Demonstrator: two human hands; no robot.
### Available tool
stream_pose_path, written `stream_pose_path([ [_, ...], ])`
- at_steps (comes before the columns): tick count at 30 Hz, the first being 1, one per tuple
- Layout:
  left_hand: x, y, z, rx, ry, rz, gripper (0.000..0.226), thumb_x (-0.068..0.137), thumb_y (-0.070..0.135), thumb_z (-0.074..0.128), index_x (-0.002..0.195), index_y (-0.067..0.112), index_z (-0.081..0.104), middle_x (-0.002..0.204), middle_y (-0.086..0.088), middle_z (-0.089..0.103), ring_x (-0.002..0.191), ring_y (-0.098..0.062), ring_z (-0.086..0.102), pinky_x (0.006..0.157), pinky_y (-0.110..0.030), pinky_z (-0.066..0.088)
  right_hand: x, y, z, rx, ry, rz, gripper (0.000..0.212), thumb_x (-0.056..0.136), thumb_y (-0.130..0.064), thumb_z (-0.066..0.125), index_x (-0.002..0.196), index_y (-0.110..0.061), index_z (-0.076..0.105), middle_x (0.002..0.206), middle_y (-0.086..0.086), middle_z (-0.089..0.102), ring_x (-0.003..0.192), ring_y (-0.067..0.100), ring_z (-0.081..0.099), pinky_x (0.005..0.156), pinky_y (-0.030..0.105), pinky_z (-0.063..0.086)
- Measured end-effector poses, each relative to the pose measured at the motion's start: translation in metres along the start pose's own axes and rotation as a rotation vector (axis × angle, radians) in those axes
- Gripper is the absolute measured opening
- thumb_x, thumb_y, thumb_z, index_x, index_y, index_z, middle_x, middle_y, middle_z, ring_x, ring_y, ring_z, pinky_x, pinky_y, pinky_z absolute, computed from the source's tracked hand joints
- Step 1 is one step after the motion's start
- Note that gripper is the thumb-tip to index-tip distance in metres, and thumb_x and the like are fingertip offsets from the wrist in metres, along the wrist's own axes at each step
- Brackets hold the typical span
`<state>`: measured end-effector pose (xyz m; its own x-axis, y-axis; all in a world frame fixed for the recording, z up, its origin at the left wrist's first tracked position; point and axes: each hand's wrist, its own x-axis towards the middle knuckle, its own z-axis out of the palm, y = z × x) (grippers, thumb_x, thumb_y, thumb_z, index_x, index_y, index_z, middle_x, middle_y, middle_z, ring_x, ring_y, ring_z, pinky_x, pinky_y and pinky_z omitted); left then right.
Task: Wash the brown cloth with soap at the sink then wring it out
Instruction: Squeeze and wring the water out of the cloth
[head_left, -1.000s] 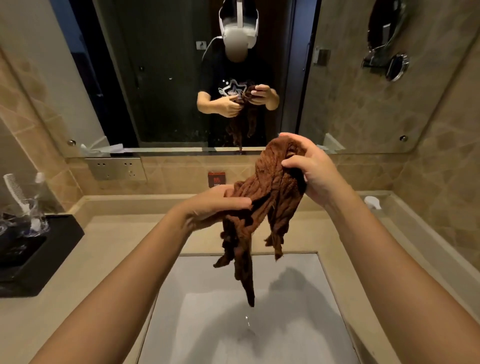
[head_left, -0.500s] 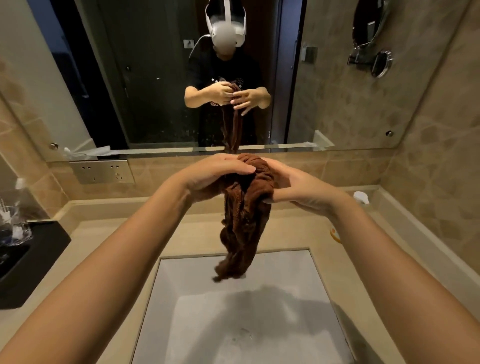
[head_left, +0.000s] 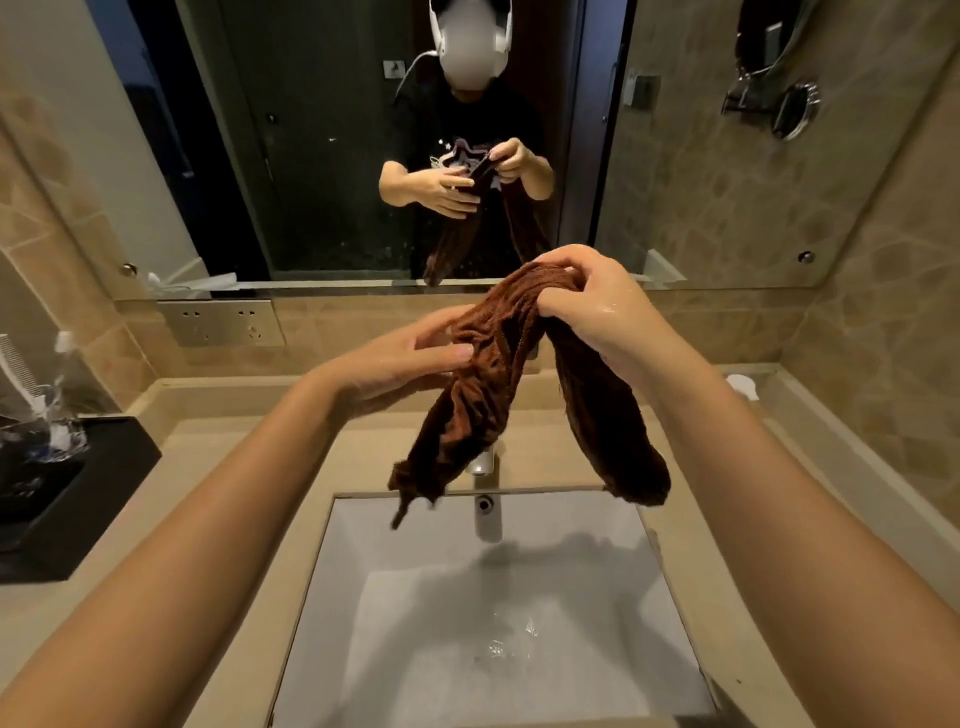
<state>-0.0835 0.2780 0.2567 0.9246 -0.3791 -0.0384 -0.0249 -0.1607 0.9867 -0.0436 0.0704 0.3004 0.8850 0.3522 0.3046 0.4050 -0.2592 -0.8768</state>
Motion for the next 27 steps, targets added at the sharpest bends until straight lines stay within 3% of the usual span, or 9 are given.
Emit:
stream_pose_path([
  [3, 0.003, -0.011, 0.012, -0.028, -0.072, 0.051, 0.077, 0.065, 0.055, 0.076, 0.13, 0.054, 0.035, 0.138, 0.016, 0.044, 0.12, -0.003, 0.054, 0.092, -0.02, 0.049, 0.001, -0.007, 0.004, 0.035, 0.021, -0.018, 0.032, 0.077, -0.005, 0.061, 0.103, -0.023, 0.059, 0.116, 0.007, 0.054, 0.106, 0.019, 0.055, 0.082, 0.028, 0.052],
  [6, 0.015, -0.024, 0.047, -0.088, 0.032, 0.104, 0.085, 0.053, 0.06, 0.08, 0.126, 0.042, 0.041, 0.127, 0.013, 0.054, 0.113, 0.0, 0.057, 0.09, -0.018, 0.049, 0.001, -0.019, 0.02, 0.413, -0.016, 0.039, 0.033, 0.079, 0.003, 0.055, 0.107, -0.013, 0.062, 0.099, 0.006, 0.061, 0.096, 0.018, 0.059, 0.081, 0.029, 0.05],
  [9, 0.029, -0.04, 0.086, -0.372, 0.257, 0.159, 0.04, 0.073, 0.033, 0.078, 0.105, 0.015, 0.061, 0.091, -0.003, 0.073, 0.086, -0.018, 0.07, 0.075, -0.029, 0.056, 0.008, -0.012, 0.03, 0.528, -0.015, 0.139, 0.027, 0.082, 0.001, 0.056, 0.107, -0.01, 0.062, 0.099, 0.008, 0.063, 0.093, 0.017, 0.06, 0.075, 0.027, 0.049],
  [12, 0.026, -0.039, 0.099, -0.609, 0.352, 0.105, 0.012, 0.086, 0.007, 0.062, 0.075, 0.005, 0.059, 0.057, -0.006, 0.058, 0.046, -0.018, 0.055, 0.055, -0.032, 0.053, 0.009, 0.016, 0.007, 0.136, -0.098, 0.076, 0.029, 0.088, -0.019, 0.06, 0.116, -0.015, 0.059, 0.118, 0.007, 0.056, 0.106, 0.017, 0.057, 0.083, 0.024, 0.05],
  [14, 0.02, -0.037, 0.093, -0.668, 0.197, 0.022, 0.023, 0.082, 0.013, 0.06, 0.059, 0.007, 0.056, 0.048, -0.004, 0.05, 0.039, -0.014, 0.045, 0.047, -0.027, 0.047, 0.001, 0.04, -0.007, -0.012, -0.238, 0.017, 0.038, 0.089, -0.037, 0.056, 0.126, -0.029, 0.052, 0.134, 0.001, 0.044, 0.116, 0.014, 0.051, 0.093, 0.026, 0.046],
  [16, 0.011, -0.034, 0.087, -0.683, -0.076, -0.067, 0.025, 0.078, 0.02, 0.066, 0.057, 0.009, 0.057, 0.046, 0.0, 0.048, 0.037, -0.011, 0.043, 0.045, -0.024, 0.043, -0.012, 0.061, -0.001, 0.164, -0.418, 0.071, 0.041, 0.088, -0.044, 0.048, 0.128, -0.038, 0.047, 0.139, -0.001, 0.043, 0.116, 0.012, 0.052, 0.09, 0.027, 0.049],
  [19, 0.003, -0.035, 0.077, -0.718, -0.3, -0.147, 0.031, 0.072, 0.028, 0.079, 0.083, 0.006, 0.061, 0.053, 0.001, 0.05, 0.037, -0.007, 0.047, 0.044, -0.021, 0.044, -0.027, 0.074, 0.017, 0.261, -0.345, 0.011, 0.027, 0.091, -0.039, 0.048, 0.107, -0.023, 0.063, 0.102, 0.001, 0.064, 0.08, 0.005, 0.063, 0.062, 0.02, 0.05],
  [23, -0.006, -0.039, 0.077, -0.15, 0.03, -0.324, 0.026, 0.079, 0.028, 0.074, 0.082, 0.011, 0.055, 0.057, -0.002, 0.051, 0.044, -0.01, 0.047, 0.045, -0.022, 0.039, -0.025, 0.084, 0.018, -0.479, -0.049, -0.22, 0.049, 0.087, -0.053, 0.041, 0.061, -0.016, 0.059, 0.06, 0.003, 0.06, 0.058, 0.019, 0.058, 0.056, 0.037, 0.049],
  [27, -0.003, -0.056, 0.09, 0.495, 0.369, -0.094, 0.022, 0.083, 0.039, 0.068, 0.096, 0.021, 0.062, 0.074, 0.003, 0.063, 0.066, -0.011, 0.059, 0.059, -0.023, 0.046, -0.028, 0.08, 0.026, -0.382, -0.291, 0.32, 0.05, 0.091, -0.05, 0.043, 0.065, -0.012, 0.061, 0.056, 0.009, 0.058, 0.043, 0.019, 0.053, 0.04, 0.025, 0.042],
])
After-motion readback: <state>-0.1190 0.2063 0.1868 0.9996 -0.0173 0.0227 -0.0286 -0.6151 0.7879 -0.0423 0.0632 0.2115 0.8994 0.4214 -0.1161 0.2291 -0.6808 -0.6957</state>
